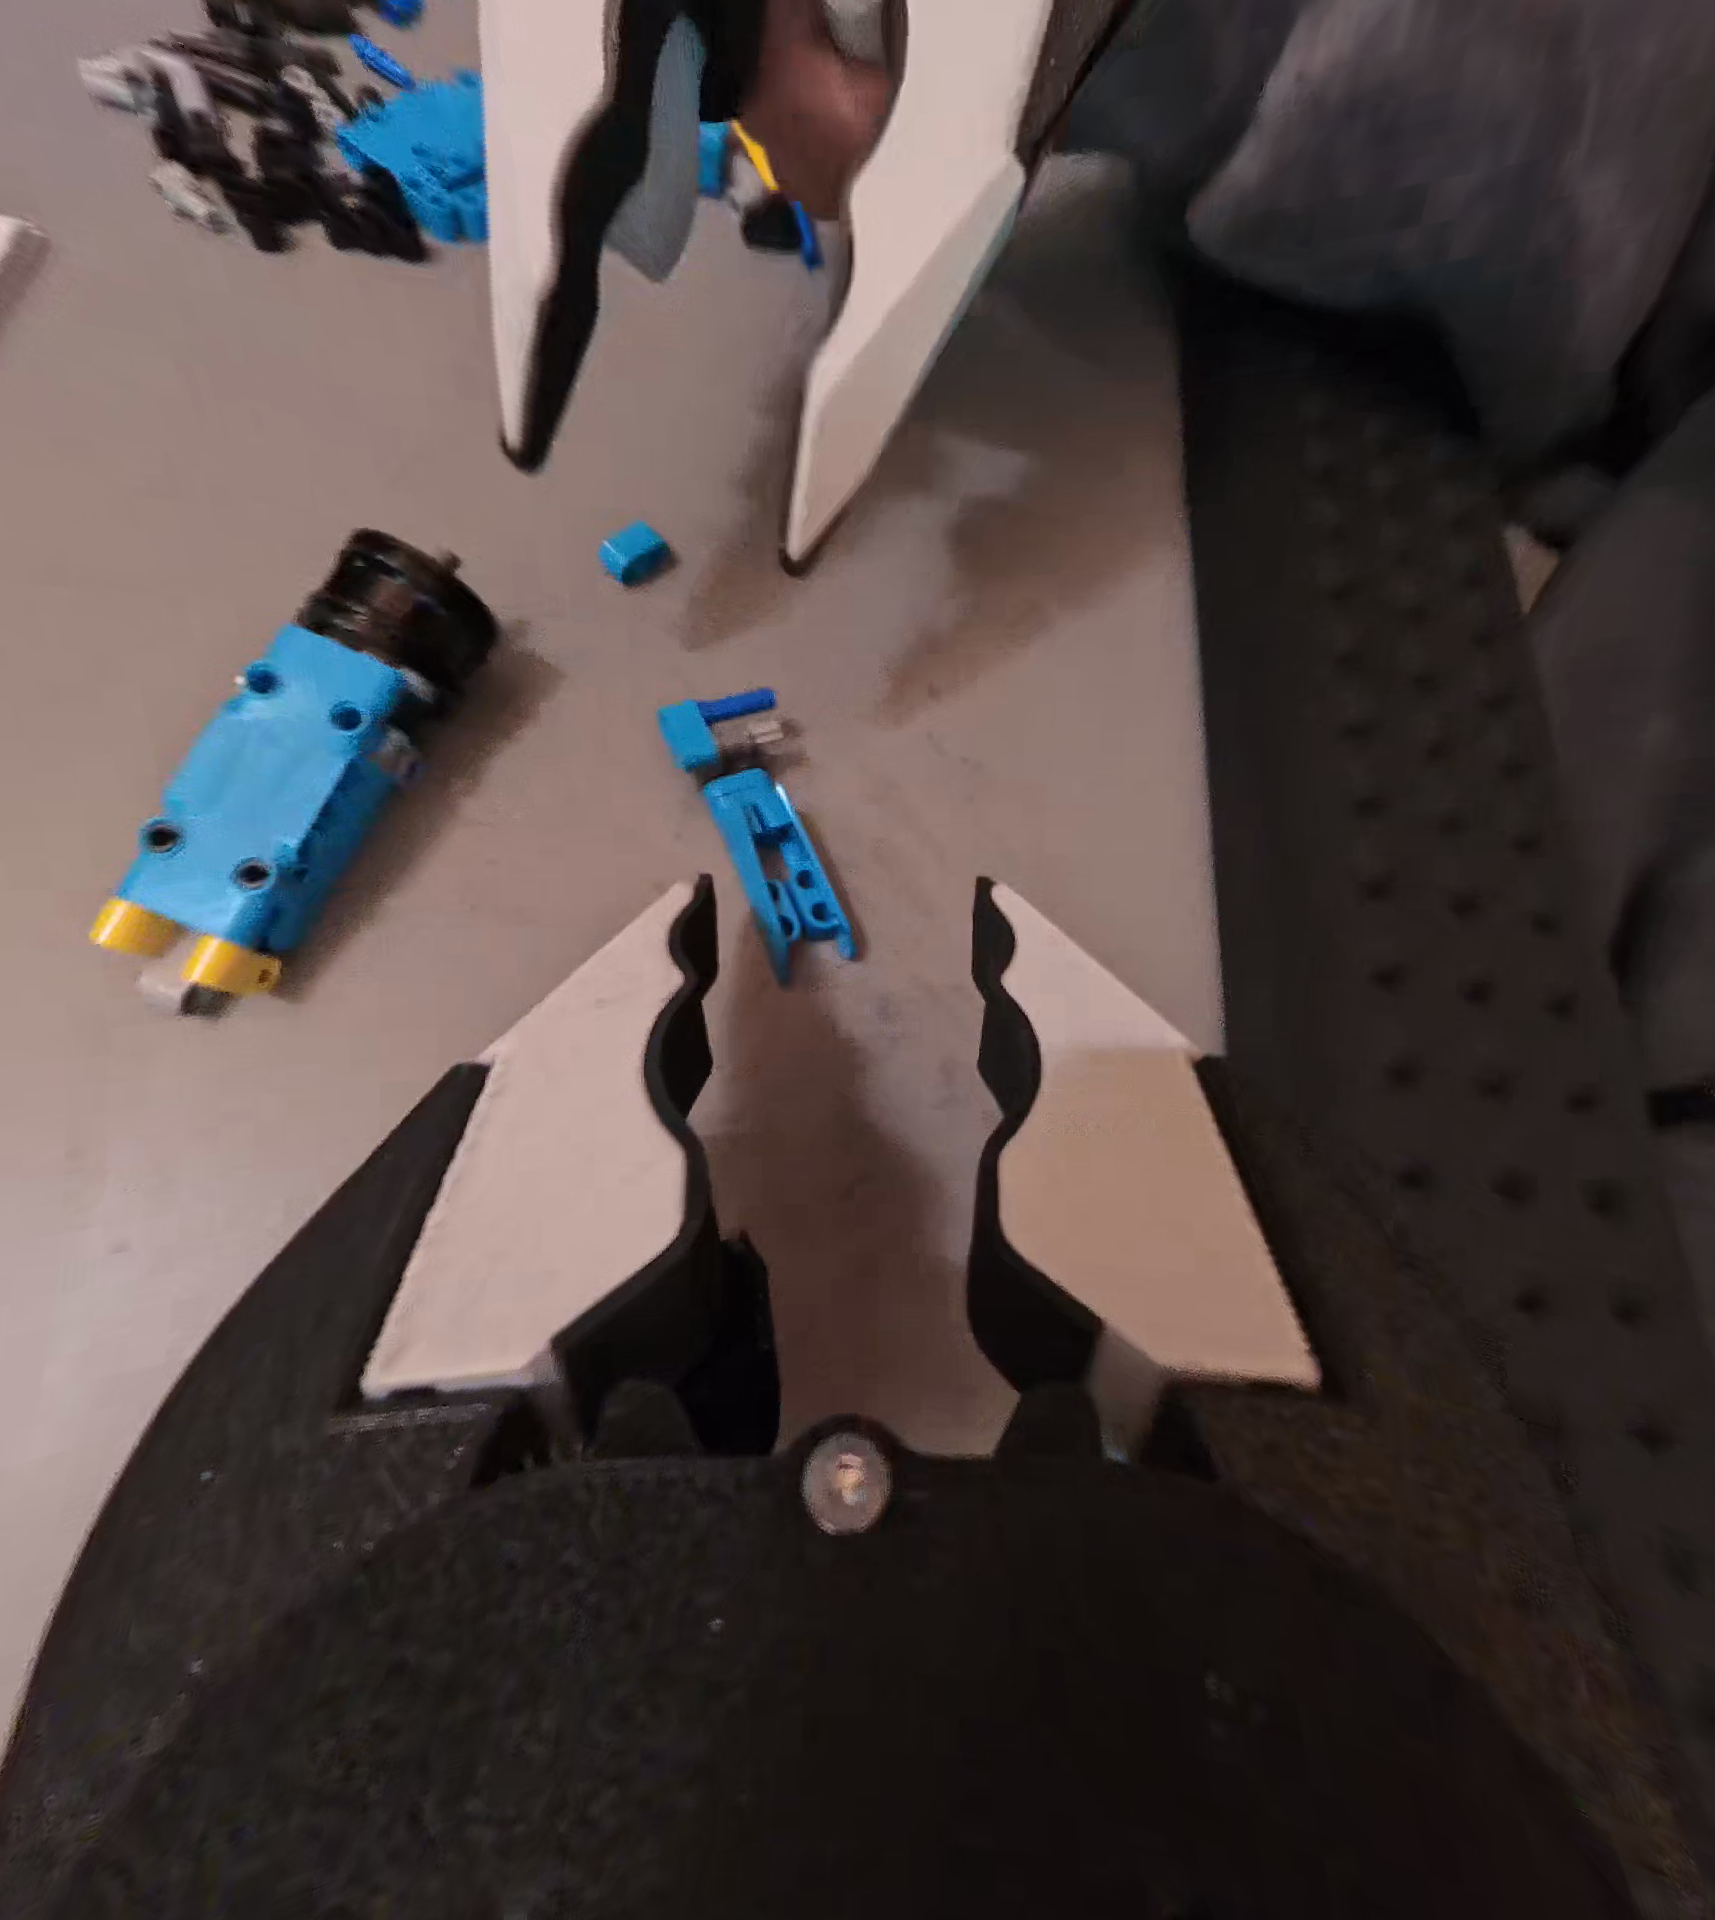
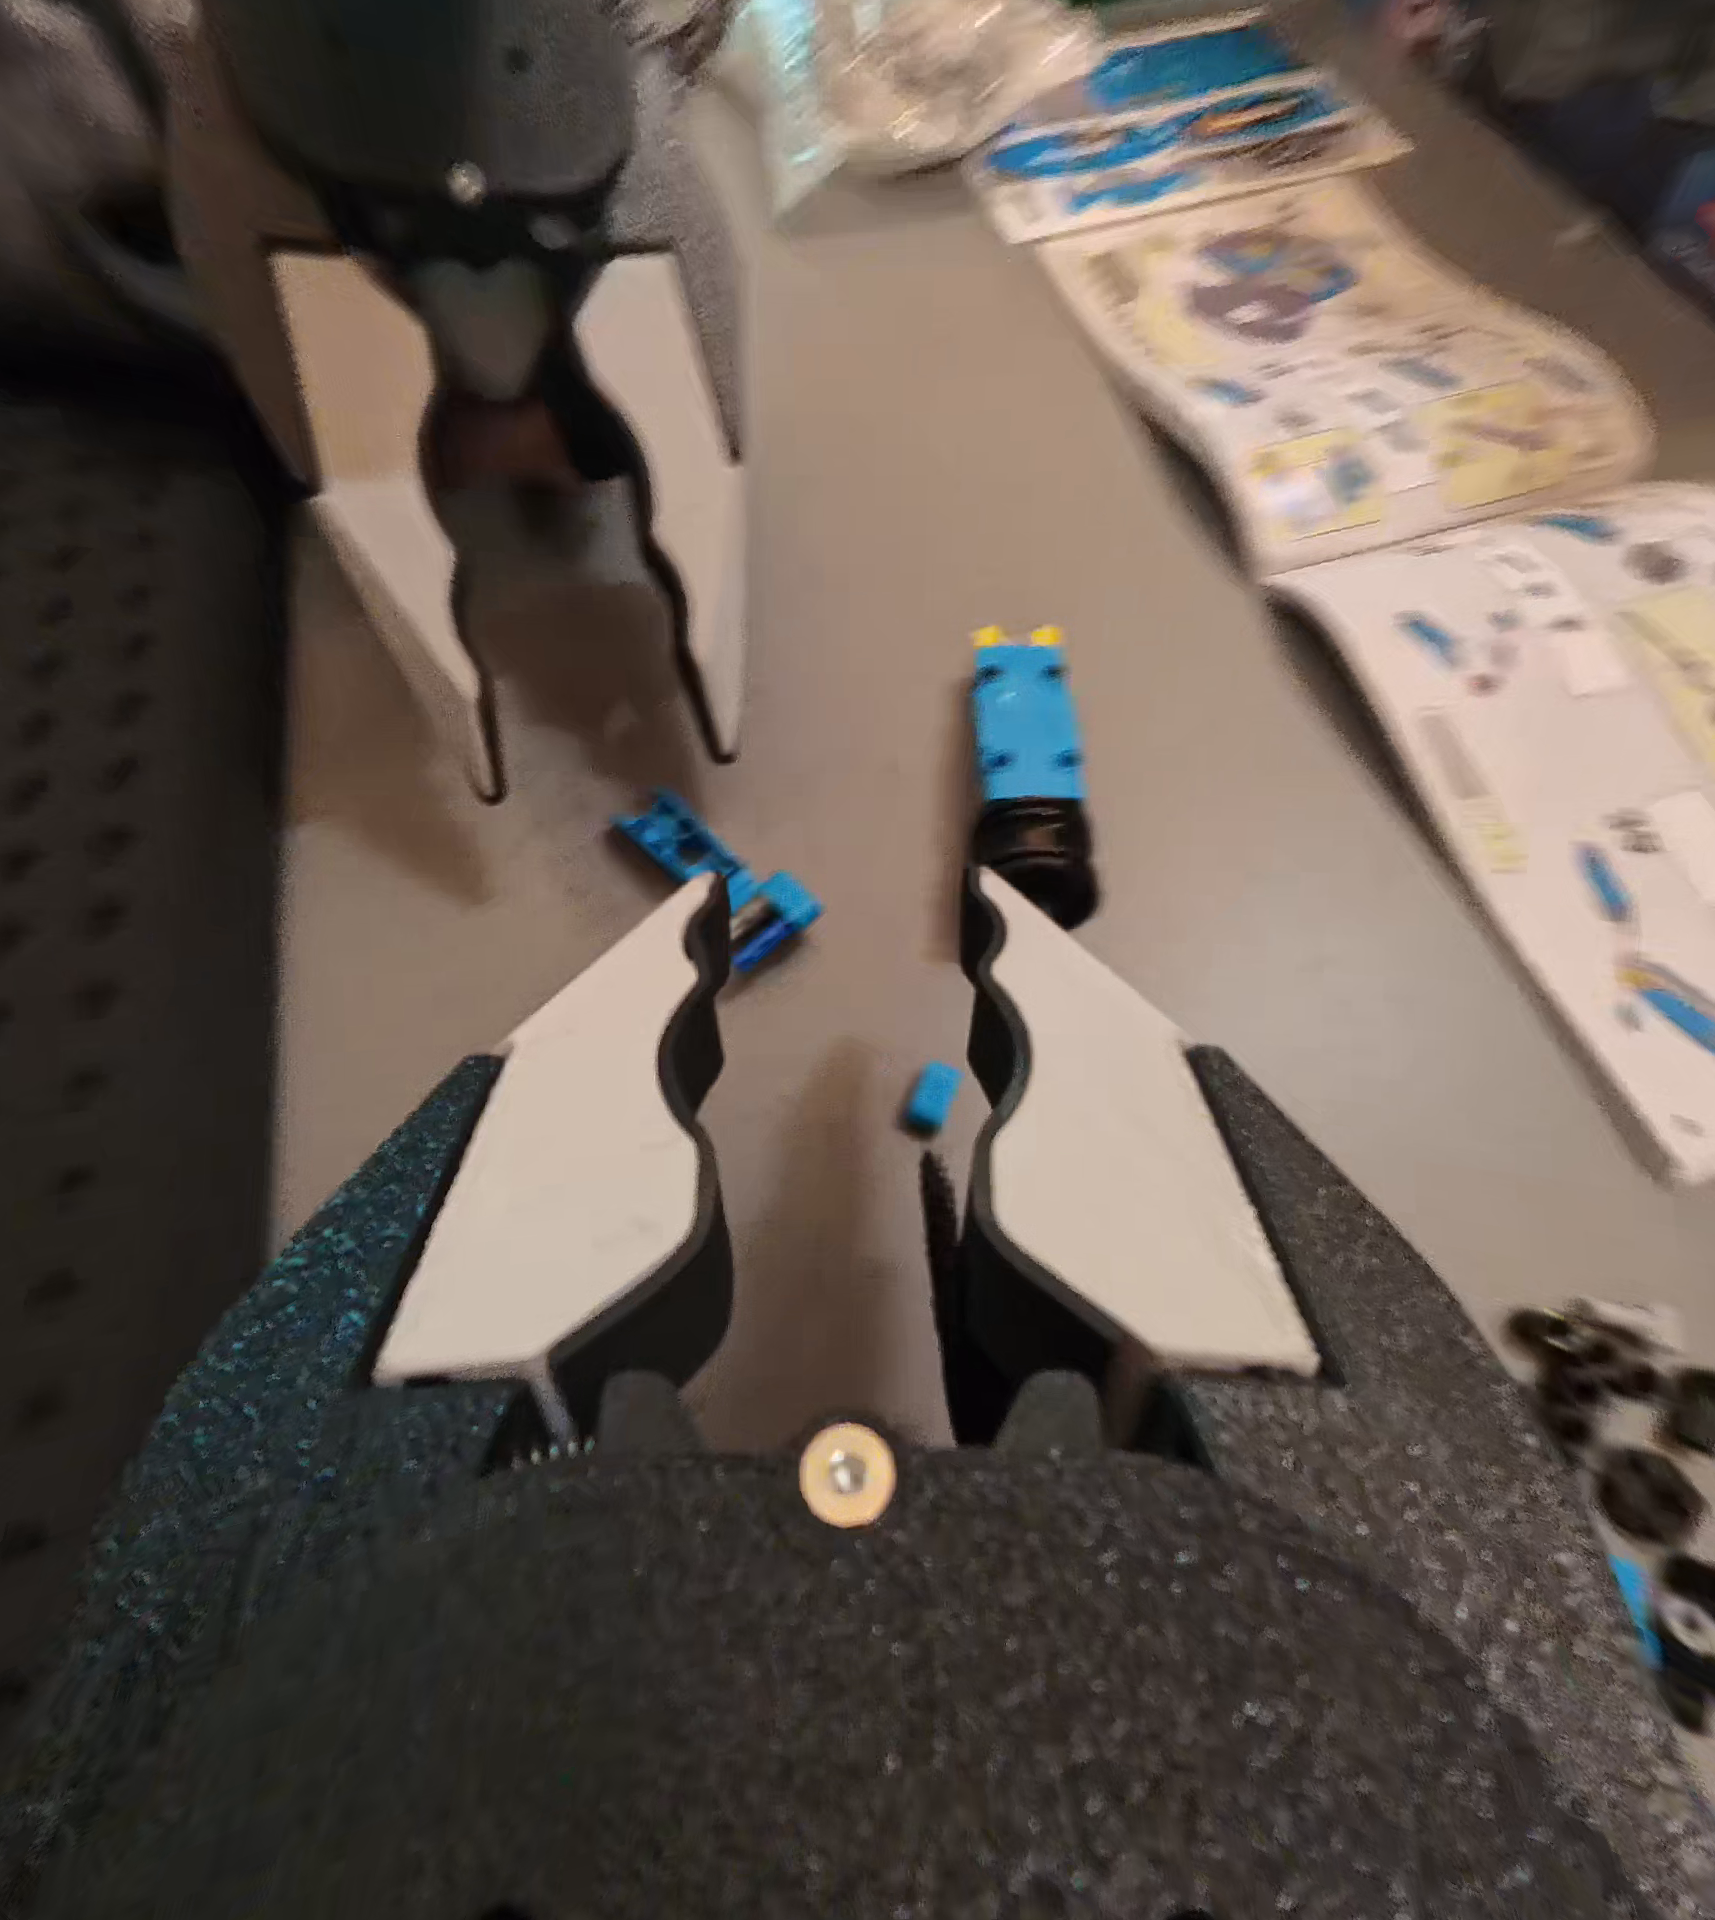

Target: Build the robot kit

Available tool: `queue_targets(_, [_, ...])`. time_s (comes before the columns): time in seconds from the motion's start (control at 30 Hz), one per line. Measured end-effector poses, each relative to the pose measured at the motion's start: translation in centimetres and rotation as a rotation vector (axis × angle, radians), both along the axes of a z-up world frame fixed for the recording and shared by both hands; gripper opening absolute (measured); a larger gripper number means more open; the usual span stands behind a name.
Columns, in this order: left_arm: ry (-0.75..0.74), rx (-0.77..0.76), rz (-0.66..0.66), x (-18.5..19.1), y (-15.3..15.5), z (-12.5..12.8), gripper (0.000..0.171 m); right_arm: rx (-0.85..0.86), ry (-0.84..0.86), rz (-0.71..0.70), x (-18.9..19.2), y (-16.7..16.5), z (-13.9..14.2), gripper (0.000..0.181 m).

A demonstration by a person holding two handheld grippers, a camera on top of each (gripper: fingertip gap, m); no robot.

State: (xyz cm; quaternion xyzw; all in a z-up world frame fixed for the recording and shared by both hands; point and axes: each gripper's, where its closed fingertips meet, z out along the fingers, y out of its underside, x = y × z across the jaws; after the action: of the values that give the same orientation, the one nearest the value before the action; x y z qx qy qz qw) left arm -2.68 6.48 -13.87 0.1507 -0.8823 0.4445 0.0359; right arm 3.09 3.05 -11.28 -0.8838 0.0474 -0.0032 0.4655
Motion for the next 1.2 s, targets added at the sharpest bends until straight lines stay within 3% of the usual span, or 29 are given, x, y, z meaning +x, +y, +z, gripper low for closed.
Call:
queue_targets(0.23, [-0.122,0.127,0.025,0.8,-0.2,-2.2,0.040,-0.149,-0.054,0.105,-2.0,0.9,-3.8,0.042])
queue_targets(0.33, [-0.147,0.136,0.034,1.1,-0.2,-2.2,0.036,-0.164,-0.098,0.103,-1.8,1.2,-4.4,0.033])
queue_targets(0.4, [-0.156,0.141,0.045,1.5,0.1,-2.2,0.023,-0.183,-0.129,0.092,-1.4,1.1,-4.7,0.022])
queue_targets(0.6, [-0.172,0.086,0.086,2.7,0.9,-0.9,0.016,-0.117,-0.084,0.052,-0.9,1.4,-3.5,0.017])
queue_targets(0.9, [-0.119,-0.187,0.128,3.4,0.9,3.9,0.015,-0.082,0.005,0.070,-2.0,2.2,-3.3,0.010])
queue_targets(1.2, [-0.149,-0.180,0.162,4.2,1.0,3.4,0.016,0.013,0.116,0.024,-1.6,2.8,-2.0,0.001])
